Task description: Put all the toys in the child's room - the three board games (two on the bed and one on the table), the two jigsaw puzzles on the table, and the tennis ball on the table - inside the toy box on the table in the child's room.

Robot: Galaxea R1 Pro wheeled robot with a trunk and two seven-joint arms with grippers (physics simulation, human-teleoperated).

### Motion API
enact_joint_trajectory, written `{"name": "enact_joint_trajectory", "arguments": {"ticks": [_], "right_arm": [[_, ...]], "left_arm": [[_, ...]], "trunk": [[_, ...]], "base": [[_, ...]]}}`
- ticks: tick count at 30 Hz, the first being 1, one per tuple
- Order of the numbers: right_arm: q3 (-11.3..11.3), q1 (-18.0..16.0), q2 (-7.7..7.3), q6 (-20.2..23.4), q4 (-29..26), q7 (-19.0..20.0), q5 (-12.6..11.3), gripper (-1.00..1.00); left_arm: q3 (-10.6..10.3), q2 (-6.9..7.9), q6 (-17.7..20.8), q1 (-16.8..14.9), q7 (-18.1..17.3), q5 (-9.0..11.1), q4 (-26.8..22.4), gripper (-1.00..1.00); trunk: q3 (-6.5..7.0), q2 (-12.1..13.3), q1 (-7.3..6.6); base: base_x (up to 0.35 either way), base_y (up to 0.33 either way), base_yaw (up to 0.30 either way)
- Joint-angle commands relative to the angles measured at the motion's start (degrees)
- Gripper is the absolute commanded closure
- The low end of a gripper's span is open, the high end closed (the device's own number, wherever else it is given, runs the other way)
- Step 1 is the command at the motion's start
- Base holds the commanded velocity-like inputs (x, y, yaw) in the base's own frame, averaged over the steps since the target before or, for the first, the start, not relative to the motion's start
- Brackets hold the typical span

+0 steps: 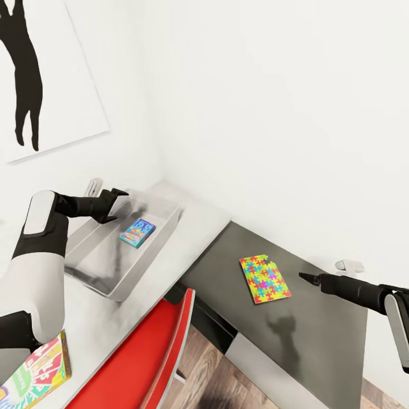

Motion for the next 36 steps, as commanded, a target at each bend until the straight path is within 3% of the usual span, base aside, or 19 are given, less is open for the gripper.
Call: {"name": "enact_joint_trajectory", "arguments": {"ticks": [1,21,30,36], "right_arm": [[-0.04,-0.03,-0.01,0.49,-0.03,-0.23,-0.56,-1.00],[0.44,0.03,0.09,0.49,-0.08,-0.25,-0.52,-1.00],[0.69,0.04,0.16,0.49,0.01,-0.30,-0.48,-1.00],[3.09,0.04,0.15,0.49,0.04,-0.31,-0.47,-1.00]], "left_arm": [[0.08,-0.02,0.14,-0.02,0.54,0.56,-0.05,-1.00],[0.07,-0.05,0.30,1.16,-0.43,1.14,-1.97,-1.00],[0.03,-0.12,0.35,4.06,-1.75,1.32,-7.19,-1.00],[0.02,-0.85,0.58,7.27,-2.07,1.33,-12.81,-1.00]], "trunk": [[-0.07,-0.07,0.02],[1.22,-0.07,0.02],[2.03,-0.07,0.02],[2.59,-0.07,0.02]], "base": [[0.000,0.000,-0.006],[0.000,0.000,-0.002],[0.000,0.000,0.000],[0.000,0.000,-0.011]]}}
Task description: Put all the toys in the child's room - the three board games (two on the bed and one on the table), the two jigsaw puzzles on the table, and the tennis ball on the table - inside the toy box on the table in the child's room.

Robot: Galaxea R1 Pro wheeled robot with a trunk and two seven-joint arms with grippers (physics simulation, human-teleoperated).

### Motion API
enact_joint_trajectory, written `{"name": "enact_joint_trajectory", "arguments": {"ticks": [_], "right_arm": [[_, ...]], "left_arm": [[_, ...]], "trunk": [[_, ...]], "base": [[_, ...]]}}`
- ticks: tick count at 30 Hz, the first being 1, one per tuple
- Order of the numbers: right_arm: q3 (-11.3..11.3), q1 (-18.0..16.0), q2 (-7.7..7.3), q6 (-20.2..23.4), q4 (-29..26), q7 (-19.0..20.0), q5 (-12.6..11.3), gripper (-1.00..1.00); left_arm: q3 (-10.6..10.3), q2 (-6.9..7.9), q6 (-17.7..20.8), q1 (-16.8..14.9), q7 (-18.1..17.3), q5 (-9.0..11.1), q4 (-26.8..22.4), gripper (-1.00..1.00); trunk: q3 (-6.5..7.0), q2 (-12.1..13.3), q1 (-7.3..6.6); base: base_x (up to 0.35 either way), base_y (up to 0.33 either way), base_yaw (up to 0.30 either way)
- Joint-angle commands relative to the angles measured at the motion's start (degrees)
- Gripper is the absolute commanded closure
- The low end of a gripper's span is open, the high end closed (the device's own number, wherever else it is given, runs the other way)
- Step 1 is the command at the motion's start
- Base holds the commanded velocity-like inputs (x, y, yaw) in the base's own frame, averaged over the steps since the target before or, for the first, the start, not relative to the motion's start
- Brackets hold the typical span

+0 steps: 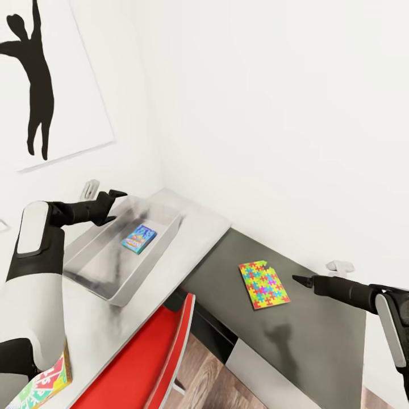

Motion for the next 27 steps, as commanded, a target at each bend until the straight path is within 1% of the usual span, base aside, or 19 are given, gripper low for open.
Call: {"name": "enact_joint_trajectory", "arguments": {"ticks": [1,2,3,5,6,7,10,11,13,14,15,16,18,19,20,26,27], "right_arm": [[0.44,-0.05,0.00,0.49,-0.02,-0.24,-0.54,-1.00],[0.85,-0.03,0.01,0.49,-0.02,-0.24,-0.53,-1.00],[0.85,-0.03,0.01,0.49,-0.02,-0.24,-0.53,-1.00],[1.45,-0.01,0.01,0.49,-0.05,-0.24,-0.51,-1.00],[2.33,0.03,0.03,0.49,-0.09,-0.30,-0.49,-1.00],[2.33,0.03,0.03,0.49,-0.09,-0.30,-0.49,-1.00],[2.41,0.03,-0.01,0.49,-0.09,-0.32,-0.50,-1.00],[2.41,0.03,-0.01,0.49,-0.09,-0.32,-0.50,-1.00],[2.43,0.04,-0.08,0.49,-0.09,-0.32,-0.50,-1.00],[2.43,0.04,-0.08,0.49,-0.09,-0.32,-0.50,-1.00],[2.44,0.04,-0.11,0.49,-0.11,-0.32,-0.50,-1.00],[2.44,0.04,-0.11,0.49,-0.11,-0.32,-0.50,-1.00],[2.45,0.04,-0.15,0.49,-0.12,-0.32,-0.49,-1.00],[2.47,0.04,-0.16,0.49,-0.15,-0.31,-0.49,-1.00],[2.48,0.04,-0.16,0.49,-0.15,-0.31,-0.49,-1.00],[2.53,0.04,-0.07,0.49,-0.17,-0.32,-0.50,-1.00],[2.68,0.05,0.02,0.49,-0.18,-0.33,-0.47,-1.00]], "left_arm": [[0.06,-0.22,0.18,0.79,0.56,0.58,-1.47,-1.00],[0.06,-0.45,0.22,1.68,0.55,0.59,-2.93,-1.00],[0.06,-0.45,0.22,1.68,0.55,0.59,-2.93,-1.00],[0.07,-1.14,0.27,3.59,0.54,0.57,-5.87,-1.00],[-1.74,-5.86,-0.10,13.10,0.99,0.36,-18.41,-1.00],[-1.74,-5.86,-0.10,13.10,0.99,0.36,-18.41,-1.00],[-4.97,-7.45,-0.20,14.76,1.29,0.19,-20.59,-1.00],[-4.97,-7.45,-0.20,14.76,1.29,0.19,-20.59,-1.00],[-6.98,-8.12,-0.25,15.41,1.45,0.14,-21.41,-1.00],[-6.98,-8.12,-0.25,15.41,1.45,0.14,-21.41,-1.00],[-7.88,-8.41,-0.27,15.67,1.50,0.13,-21.70,-1.00],[-7.88,-8.41,-0.27,15.67,1.50,0.13,-21.70,-1.00],[-9.53,-9.05,-0.29,16.11,1.55,0.12,-22.12,-1.00],[-10.89,-9.57,-0.31,16.65,1.54,0.11,-22.40,-1.00],[-11.39,-9.75,-0.31,16.92,1.54,0.11,-22.50,-1.00],[-12.52,-10.14,-0.33,17.61,1.54,0.10,-22.75,-1.00],[-12.93,-10.08,-0.33,18.45,1.44,0.10,-22.83,-1.00]], "trunk": [[0.01,-0.07,0.02],[0.11,-0.07,0.02],[0.20,-0.07,0.02],[0.38,-0.07,0.02],[0.48,-0.07,0.02],[0.57,-0.07,0.02],[0.85,-0.07,0.02],[0.94,-0.07,0.02],[1.13,-0.07,0.02],[1.22,-0.07,0.02],[1.31,-0.07,0.02],[1.40,-0.07,0.02],[1.59,-0.07,0.02],[1.68,-0.07,0.02],[1.78,-0.07,0.02],[2.33,-0.07,0.02],[2.42,-0.07,0.02]], "base": [[0.000,0.000,-0.031],[0.000,0.000,-0.038],[0.000,0.000,-0.038],[0.000,0.000,-0.045],[0.000,0.000,-0.062],[0.000,0.000,-0.062],[0.000,0.000,-0.063],[0.000,0.000,-0.064],[0.000,0.000,-0.064],[0.000,0.000,-0.064],[0.000,0.000,-0.065],[0.000,0.000,-0.065],[0.000,0.000,-0.065],[0.000,0.000,-0.069],[0.000,0.000,-0.070],[0.000,0.000,-0.073],[0.000,0.000,-0.077]]}}
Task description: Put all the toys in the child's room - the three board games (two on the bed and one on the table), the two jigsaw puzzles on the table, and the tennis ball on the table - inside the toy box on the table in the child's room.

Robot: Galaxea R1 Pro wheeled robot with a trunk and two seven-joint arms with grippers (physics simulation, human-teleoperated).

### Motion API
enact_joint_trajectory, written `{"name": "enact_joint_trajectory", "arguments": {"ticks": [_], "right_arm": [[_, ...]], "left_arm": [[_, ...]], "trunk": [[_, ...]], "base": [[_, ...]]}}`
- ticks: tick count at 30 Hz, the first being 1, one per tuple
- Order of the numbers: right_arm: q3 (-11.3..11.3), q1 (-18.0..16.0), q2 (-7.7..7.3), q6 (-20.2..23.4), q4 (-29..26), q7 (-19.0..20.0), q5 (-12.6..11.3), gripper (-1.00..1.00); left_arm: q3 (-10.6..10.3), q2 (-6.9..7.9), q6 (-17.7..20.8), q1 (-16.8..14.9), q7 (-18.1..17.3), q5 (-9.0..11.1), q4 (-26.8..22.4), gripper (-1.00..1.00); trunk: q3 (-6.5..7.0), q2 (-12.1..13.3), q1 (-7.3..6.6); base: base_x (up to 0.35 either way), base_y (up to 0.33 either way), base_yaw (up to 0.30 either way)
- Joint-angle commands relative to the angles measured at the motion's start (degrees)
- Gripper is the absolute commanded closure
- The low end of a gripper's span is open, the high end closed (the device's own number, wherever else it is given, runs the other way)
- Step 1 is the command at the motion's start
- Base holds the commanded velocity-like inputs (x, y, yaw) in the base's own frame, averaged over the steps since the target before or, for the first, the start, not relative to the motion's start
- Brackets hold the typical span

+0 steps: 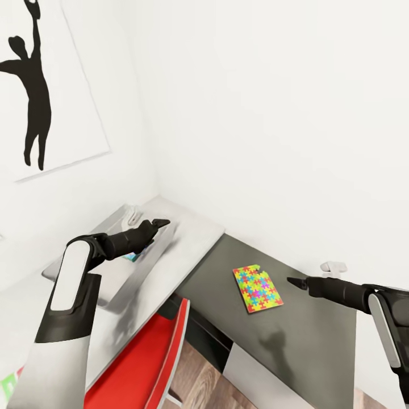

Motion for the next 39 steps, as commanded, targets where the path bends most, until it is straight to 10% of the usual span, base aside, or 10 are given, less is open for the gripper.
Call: {"name": "enact_joint_trajectory", "arguments": {"ticks": [1,23,39], "right_arm": [[0.03,-0.06,0.01,0.48,-0.02,-0.25,-0.51,-1.00],[0.56,0.02,0.11,0.48,-0.02,-0.32,-0.40,-1.00],[0.64,0.02,0.18,0.48,-0.02,-0.39,-0.37,-1.00]], "left_arm": [[0.11,-0.01,0.19,0.09,0.58,0.61,-0.06,-1.00],[-0.16,0.18,0.19,3.19,-0.83,0.62,-0.11,-1.00],[-0.40,0.32,0.72,5.67,-11.71,0.69,-0.10,-1.00]], "trunk": [[0.01,-0.08,0.02],[2.05,-0.08,0.02],[3.54,-0.08,0.02]], "base": [[0.000,0.000,-0.077],[0.000,0.000,-0.077],[0.000,0.000,-0.078]]}}
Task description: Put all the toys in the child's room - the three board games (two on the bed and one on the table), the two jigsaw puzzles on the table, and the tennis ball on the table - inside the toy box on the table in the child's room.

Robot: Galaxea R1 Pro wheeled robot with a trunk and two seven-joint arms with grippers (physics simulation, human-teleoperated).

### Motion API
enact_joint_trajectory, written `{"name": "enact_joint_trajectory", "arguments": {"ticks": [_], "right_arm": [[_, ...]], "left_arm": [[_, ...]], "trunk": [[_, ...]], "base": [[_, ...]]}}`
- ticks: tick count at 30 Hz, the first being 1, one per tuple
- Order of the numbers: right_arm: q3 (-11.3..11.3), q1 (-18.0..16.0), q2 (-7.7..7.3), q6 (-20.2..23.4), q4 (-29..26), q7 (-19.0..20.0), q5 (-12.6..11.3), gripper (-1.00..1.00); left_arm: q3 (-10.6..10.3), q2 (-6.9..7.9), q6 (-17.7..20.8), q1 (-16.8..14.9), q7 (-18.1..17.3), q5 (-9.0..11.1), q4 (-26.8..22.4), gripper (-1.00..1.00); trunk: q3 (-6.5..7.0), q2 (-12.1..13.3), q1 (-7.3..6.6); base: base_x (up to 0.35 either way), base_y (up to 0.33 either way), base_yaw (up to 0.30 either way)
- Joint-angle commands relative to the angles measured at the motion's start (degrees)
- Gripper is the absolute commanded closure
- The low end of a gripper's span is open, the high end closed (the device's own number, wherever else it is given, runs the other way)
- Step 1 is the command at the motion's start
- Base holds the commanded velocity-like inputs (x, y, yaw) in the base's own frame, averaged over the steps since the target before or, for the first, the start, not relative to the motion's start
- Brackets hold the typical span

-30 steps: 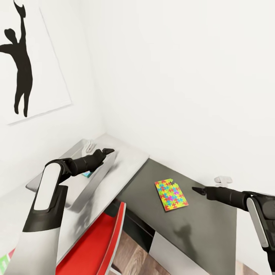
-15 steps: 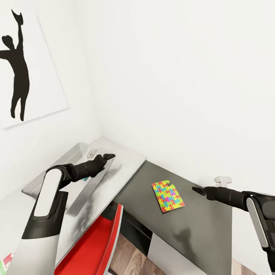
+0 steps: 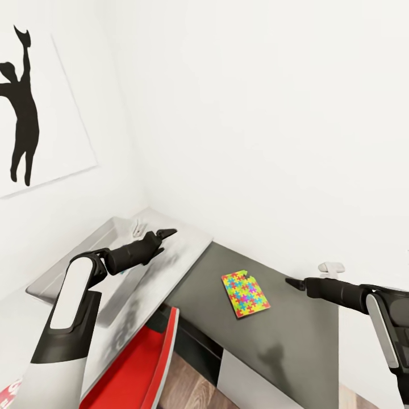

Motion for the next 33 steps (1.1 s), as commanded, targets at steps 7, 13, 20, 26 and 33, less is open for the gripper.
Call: {"name": "enact_joint_trajectory", "arguments": {"ticks": [7,13,20,26,33], "right_arm": [[-0.06,0.12,-0.02,0.47,-0.02,-0.25,-0.54,-1.00],[-0.09,0.17,-0.04,0.47,-0.03,-0.25,-0.54,-1.00],[-0.10,0.20,-0.05,0.47,-0.09,-0.26,-0.54,-1.00],[-0.06,0.20,-0.02,0.47,-0.16,-0.26,-0.54,-1.00],[0.00,0.25,-0.01,0.47,-0.21,-0.26,-0.54,-1.00]], "left_arm": [[0.48,0.10,0.33,1.53,-5.13,0.73,-0.05,-1.00],[0.54,0.25,0.33,2.35,-6.71,0.87,-0.05,-1.00],[0.37,0.22,0.31,2.74,-7.47,1.01,-0.05,-1.00],[0.23,-0.02,0.31,2.57,-7.44,1.03,0.04,-1.00],[-0.27,-0.02,0.32,2.40,-7.32,0.97,0.12,-1.00]], "trunk": [[0.56,-0.08,0.02],[1.12,-0.08,0.02],[1.77,-0.08,0.02],[2.32,-0.08,0.02],[2.97,-0.08,0.02]], "base": [[0.000,0.000,-0.078],[0.000,0.000,-0.078],[0.000,0.000,-0.078],[0.000,0.000,-0.078],[0.000,0.000,-0.067]]}}
